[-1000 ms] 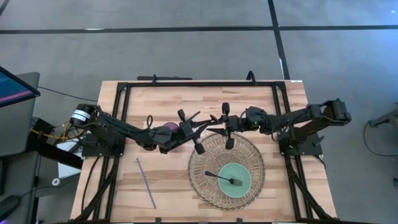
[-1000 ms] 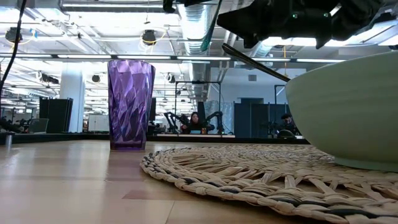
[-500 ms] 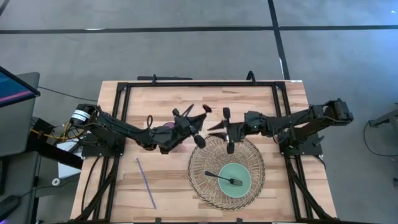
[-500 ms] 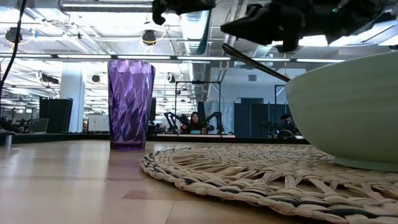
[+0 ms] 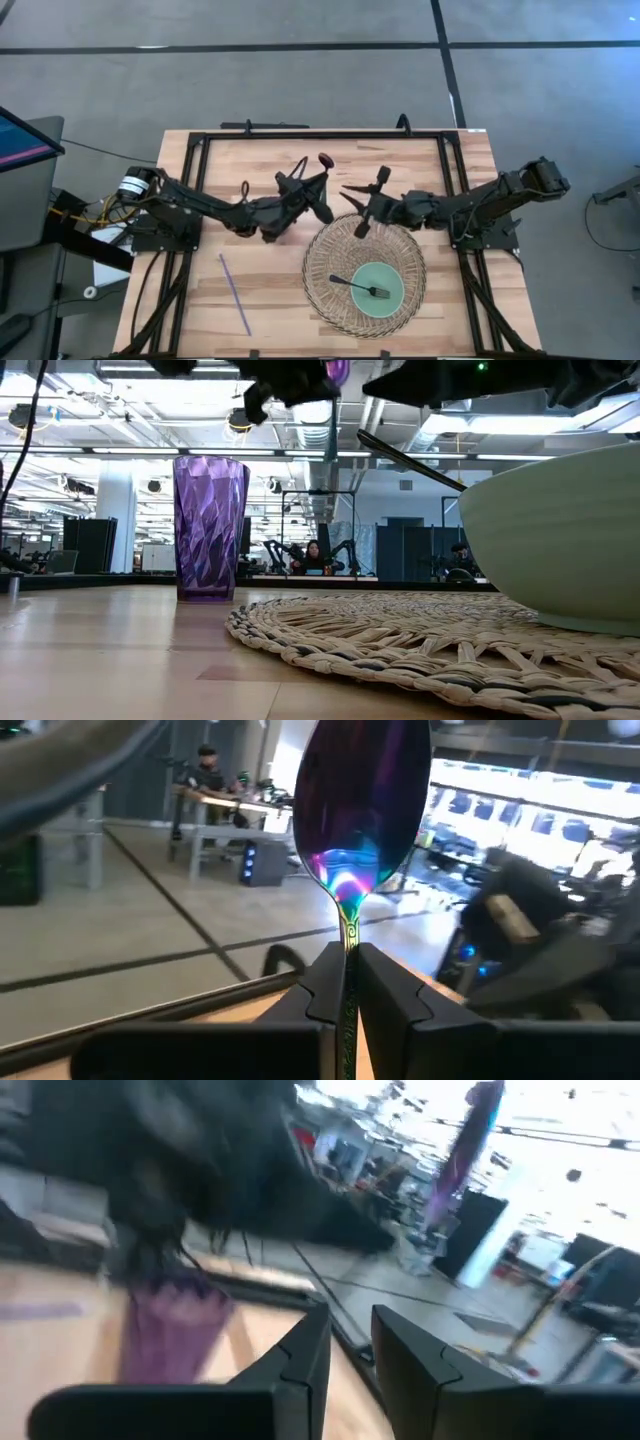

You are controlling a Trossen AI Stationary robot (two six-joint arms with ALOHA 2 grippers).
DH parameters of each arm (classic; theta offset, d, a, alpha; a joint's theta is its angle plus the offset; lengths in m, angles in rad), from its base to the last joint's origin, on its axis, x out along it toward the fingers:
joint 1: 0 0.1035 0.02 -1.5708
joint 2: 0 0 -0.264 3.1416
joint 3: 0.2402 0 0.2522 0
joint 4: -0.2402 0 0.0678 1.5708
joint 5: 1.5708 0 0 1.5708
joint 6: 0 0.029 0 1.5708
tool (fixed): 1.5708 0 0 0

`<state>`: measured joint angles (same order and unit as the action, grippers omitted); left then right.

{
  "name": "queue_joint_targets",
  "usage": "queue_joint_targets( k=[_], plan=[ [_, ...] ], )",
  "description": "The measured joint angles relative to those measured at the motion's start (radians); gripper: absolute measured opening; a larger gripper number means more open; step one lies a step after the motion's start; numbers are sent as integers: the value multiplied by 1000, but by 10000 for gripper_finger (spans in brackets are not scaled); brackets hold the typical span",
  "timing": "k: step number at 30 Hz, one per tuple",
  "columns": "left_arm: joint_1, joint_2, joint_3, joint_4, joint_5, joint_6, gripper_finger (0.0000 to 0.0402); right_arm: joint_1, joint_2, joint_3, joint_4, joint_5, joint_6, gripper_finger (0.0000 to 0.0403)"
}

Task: Pick & Place Utensil
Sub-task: Put the blue spoon into the green bowl to the left of the black fork

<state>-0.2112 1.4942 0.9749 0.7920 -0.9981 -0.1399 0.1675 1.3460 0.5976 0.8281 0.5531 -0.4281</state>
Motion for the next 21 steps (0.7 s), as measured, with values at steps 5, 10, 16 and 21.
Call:
queue_joint_targets(
  k=[5,10,16,21],
  plan=[
    [34,49,0,8,9,-53,21,-12,0,0,-29,-25,17,70],
    [47,74,0,70,46,-60,21,-47,0,0,-97,-25,112,70],
    [45,81,0,107,143,-60,21,-79,0,0,-144,-58,181,70],
    [46,81,0,107,143,-60,21,-78,0,0,-144,-86,245,70]
  ],
)
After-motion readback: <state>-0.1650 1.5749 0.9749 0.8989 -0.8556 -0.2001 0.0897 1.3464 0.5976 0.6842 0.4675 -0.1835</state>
